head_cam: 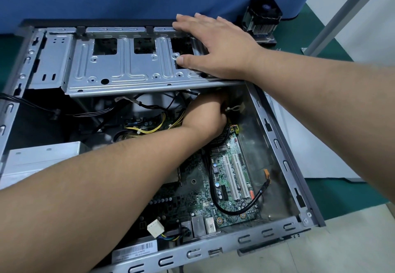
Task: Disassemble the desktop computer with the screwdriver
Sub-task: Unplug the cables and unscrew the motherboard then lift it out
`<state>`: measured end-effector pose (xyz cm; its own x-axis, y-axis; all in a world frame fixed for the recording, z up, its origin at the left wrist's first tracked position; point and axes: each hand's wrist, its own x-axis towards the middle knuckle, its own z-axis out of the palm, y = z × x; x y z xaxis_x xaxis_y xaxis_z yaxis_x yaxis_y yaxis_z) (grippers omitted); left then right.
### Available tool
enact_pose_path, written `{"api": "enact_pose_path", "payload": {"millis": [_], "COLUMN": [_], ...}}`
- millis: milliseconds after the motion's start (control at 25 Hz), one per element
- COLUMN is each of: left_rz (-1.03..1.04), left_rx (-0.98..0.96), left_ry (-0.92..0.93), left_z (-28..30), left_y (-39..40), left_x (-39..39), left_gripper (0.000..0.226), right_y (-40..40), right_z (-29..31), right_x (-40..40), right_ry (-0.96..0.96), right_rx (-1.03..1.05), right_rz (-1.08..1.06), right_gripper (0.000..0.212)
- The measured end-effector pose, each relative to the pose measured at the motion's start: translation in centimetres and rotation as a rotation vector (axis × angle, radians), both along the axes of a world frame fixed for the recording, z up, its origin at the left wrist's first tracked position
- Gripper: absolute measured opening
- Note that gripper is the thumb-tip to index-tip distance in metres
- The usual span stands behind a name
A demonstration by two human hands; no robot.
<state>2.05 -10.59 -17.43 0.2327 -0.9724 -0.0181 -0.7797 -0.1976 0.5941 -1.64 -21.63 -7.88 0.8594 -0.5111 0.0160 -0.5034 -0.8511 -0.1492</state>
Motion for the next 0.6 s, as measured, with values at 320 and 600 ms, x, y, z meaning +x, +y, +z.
{"api": "enact_pose_path", "payload": {"millis": [320,600], "left_rz": [0.072,0.013], "left_rx": [0.047,0.01], "left_ry": [0.005,-0.008], "left_z": [0.08,-0.04], "left_y": [-0.41,0.23], "left_x": [-0.23,-0.1], "left_gripper": [0.03,0.028], "right_y": [0.13,0.16], "right_z": [0.0,0.04], "right_x": [-0.07,-0.08], "right_ry": [-0.001,0.004], "right_rx": [-0.004,-0.004], "right_rz": [-0.004,0.0], "right_gripper": [0.082,0.081]}}
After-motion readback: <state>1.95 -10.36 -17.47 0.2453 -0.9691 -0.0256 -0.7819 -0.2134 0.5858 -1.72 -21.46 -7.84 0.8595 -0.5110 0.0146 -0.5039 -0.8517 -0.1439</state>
